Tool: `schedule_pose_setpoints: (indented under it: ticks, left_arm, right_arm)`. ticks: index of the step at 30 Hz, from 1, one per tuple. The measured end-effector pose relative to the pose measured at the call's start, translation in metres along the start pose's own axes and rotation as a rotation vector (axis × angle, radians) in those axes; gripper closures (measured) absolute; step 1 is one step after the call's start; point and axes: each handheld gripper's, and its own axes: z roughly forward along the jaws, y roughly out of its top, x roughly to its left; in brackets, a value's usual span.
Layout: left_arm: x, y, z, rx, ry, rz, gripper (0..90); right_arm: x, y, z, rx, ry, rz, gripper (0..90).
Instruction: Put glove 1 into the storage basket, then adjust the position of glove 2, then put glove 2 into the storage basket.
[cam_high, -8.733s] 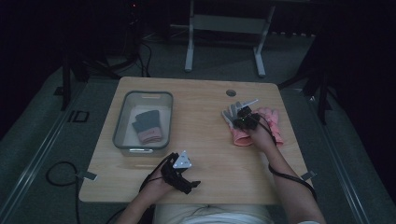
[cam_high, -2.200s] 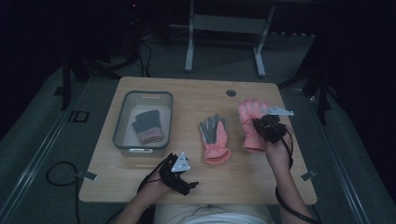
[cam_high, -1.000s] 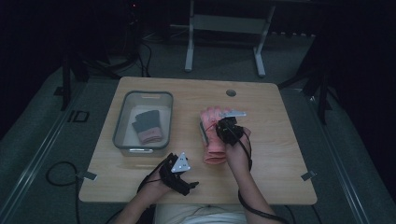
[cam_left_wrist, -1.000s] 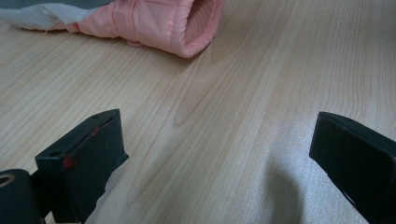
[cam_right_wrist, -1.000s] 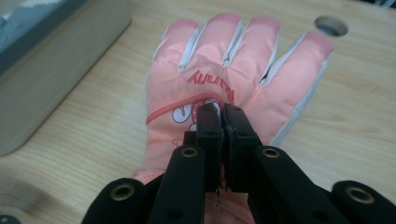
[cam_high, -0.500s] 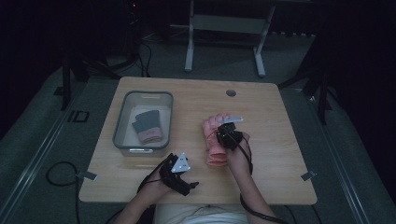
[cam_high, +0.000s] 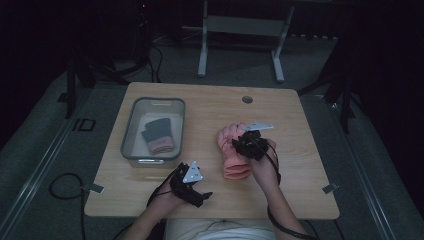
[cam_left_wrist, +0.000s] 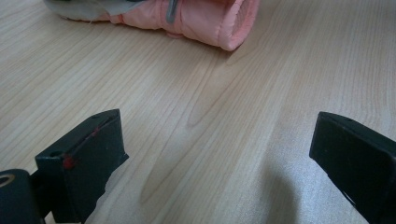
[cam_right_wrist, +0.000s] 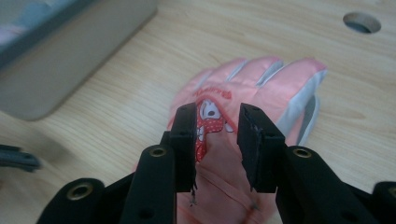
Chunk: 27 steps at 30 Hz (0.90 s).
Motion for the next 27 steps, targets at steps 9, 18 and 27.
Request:
schedule_pose_setpoints:
  ticks: [9, 18, 27]
  left_arm:
    - [-0.002, 0.003, -0.002, -0.029, -0.026, -0.021, 2.8]
    - [-0.005, 0.039, -0.019, -0.121, -0.027, -0.088, 4.4]
    - [0.012, 0.099, -0.029, -0.116, 0.055, -0.101, 13.9]
  right_arm:
    - [-0.018, 0.003, -0.019, -0.033, 0.009, -0.023, 65.4]
    - [-0.042, 0.005, -0.034, -0.061, 0.002, -0.076, 64.0]
    - [-0.058, 0.022, -0.046, -0.079, 0.000, -0.100, 75.1]
